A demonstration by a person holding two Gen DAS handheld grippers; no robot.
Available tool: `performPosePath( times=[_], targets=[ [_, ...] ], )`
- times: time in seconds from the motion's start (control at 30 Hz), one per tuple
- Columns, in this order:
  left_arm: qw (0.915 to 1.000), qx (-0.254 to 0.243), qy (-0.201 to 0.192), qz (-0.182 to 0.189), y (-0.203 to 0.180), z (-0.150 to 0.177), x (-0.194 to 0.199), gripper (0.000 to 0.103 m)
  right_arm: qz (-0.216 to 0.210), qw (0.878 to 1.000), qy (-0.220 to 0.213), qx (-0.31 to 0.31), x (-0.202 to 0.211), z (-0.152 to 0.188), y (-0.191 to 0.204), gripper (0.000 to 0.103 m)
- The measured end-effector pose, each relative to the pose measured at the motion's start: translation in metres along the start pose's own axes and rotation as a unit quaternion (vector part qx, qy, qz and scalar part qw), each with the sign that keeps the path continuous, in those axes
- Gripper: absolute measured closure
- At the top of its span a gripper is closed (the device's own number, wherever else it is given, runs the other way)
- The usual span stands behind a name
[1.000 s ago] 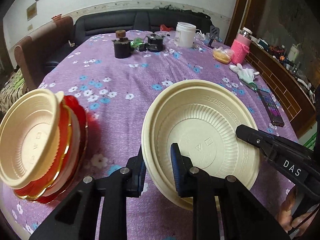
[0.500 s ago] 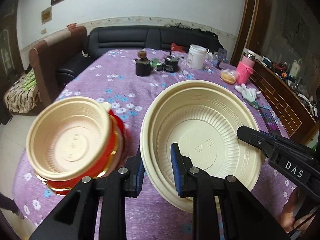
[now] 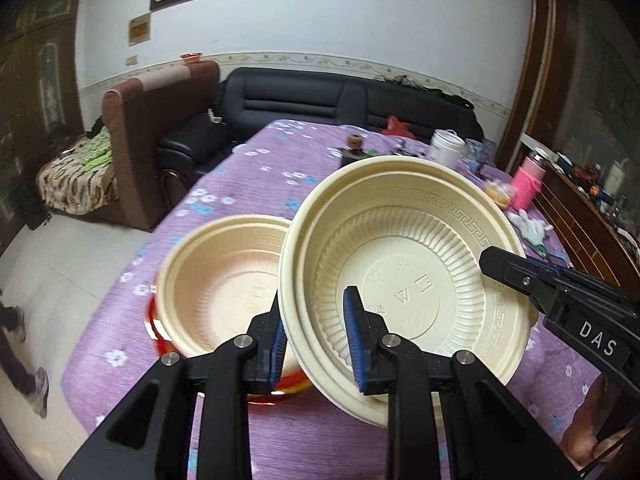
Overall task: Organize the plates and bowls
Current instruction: 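Lift the second beige bowl and carry it over the stack, then lower the beige bowl into the first beige bowl and open both grippers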
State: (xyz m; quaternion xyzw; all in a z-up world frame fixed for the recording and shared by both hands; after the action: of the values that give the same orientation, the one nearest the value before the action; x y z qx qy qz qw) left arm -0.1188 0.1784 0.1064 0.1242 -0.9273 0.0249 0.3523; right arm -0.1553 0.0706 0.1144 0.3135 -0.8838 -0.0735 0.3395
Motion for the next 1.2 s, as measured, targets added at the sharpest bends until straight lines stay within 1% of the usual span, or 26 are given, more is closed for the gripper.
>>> performPosePath(
  times=[0.2,0.43,0.57,0.7,0.8,0.83,0.87,0.9,0.97,1.03,1.1,1.13,1.17,1.2],
  targets=[
    [0.9996,0.016,-0.002,-0.023,0.034,-0.007,-0.008,0.075,-0.012,0.999,0.007,0.03,-0.027,-0.013,0.031,0.088],
    [0.9983,0.025,0.001,-0.053,0.067,-0.02,-0.026,0.075,-0.026,0.998,0.03,0.04,-0.066,-0.024,0.05,0.088],
    [0.9975,0.024,0.011,-0.065,0.078,-0.02,-0.04,0.075,-0.025,0.998,0.043,0.046,-0.086,-0.024,0.058,0.088],
    [0.997,0.025,0.024,-0.069,0.082,-0.016,-0.052,0.074,-0.026,0.997,0.056,0.042,-0.099,-0.021,0.057,0.087],
    [0.9969,0.028,0.027,-0.068,0.084,-0.013,-0.055,0.062,-0.027,0.997,0.067,0.038,-0.108,-0.017,0.055,0.087],
    [0.9969,0.03,0.024,-0.069,0.085,-0.013,-0.054,0.055,-0.026,0.997,0.068,0.038,-0.109,-0.016,0.056,0.087],
    [0.9969,0.03,0.022,-0.069,0.084,-0.013,-0.054,0.05,-0.023,0.997,0.069,0.04,-0.111,-0.015,0.054,0.085],
    [0.9969,0.032,0.019,-0.07,0.084,-0.013,-0.053,0.047,-0.021,0.997,0.07,0.04,-0.112,-0.014,0.053,0.085],
    [0.9966,0.036,0.013,-0.072,0.084,-0.013,-0.05,0.039,-0.015,0.997,0.07,0.041,-0.115,-0.012,0.052,0.085],
    [0.9963,0.043,0.01,-0.074,0.086,-0.013,-0.049,0.034,-0.012,0.997,0.068,0.043,-0.117,-0.01,0.051,0.084],
    [0.9958,0.049,0.009,-0.077,0.088,-0.012,-0.046,0.032,-0.007,0.997,0.064,0.048,-0.116,-0.01,0.051,0.08],
    [0.9956,0.053,0.01,-0.076,0.09,-0.011,-0.045,0.03,-0.005,0.997,0.061,0.05,-0.116,-0.01,0.051,0.072],
    [0.9955,0.056,0.009,-0.076,0.09,-0.01,-0.043,0.027,-0.006,0.997,0.056,0.053,-0.114,-0.01,0.052,0.058],
    [0.9954,0.057,0.009,-0.077,0.091,-0.01,-0.043,0.027,-0.008,0.997,0.049,0.054,-0.112,-0.011,0.053,0.051]
  ],
)
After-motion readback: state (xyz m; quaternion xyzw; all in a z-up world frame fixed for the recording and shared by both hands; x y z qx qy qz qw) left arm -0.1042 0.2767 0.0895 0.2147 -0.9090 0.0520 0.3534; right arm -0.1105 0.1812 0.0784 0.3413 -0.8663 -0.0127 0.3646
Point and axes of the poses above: each gripper's, at about its wrist camera, not at the fingertips, and x roughly against the way its jaws point, y to its left, z to its underside, the point moved 4 cm from there along -x, roughly the way its jaws point, and after that the axes turned 13 degrees about -z, right-handed, at the moved point
